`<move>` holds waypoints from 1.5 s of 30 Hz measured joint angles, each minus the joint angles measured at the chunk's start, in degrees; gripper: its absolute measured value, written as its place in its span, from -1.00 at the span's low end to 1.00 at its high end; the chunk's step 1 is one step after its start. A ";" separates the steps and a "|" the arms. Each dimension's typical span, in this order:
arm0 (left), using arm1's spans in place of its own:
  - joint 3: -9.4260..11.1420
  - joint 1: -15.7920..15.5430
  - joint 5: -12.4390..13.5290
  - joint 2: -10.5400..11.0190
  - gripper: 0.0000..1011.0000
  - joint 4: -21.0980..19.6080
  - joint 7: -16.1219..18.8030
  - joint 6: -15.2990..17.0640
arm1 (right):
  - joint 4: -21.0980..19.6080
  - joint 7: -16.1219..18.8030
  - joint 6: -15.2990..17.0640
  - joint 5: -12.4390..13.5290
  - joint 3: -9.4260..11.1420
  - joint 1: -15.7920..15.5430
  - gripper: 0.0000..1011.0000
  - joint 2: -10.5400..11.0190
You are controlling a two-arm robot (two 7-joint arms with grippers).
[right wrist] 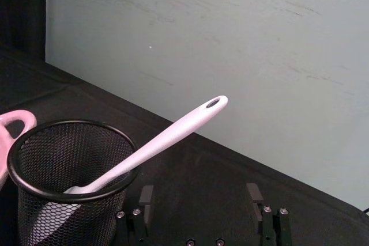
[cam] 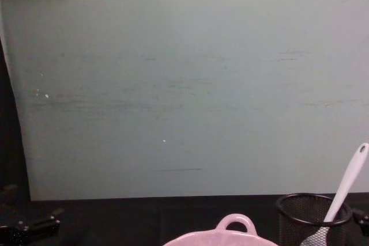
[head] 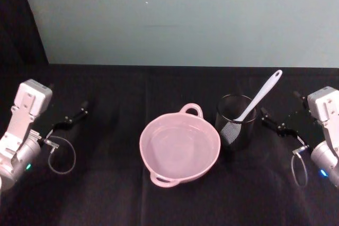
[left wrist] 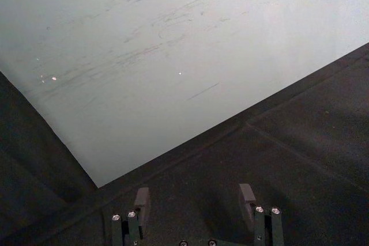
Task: Use the one hand to pick up the spoon and stir the clear water in the bowl.
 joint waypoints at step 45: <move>0.00 0.00 0.00 0.00 0.99 0.00 0.00 0.00 | -4.99 2.97 0.66 4.52 5.38 -4.35 0.98 2.46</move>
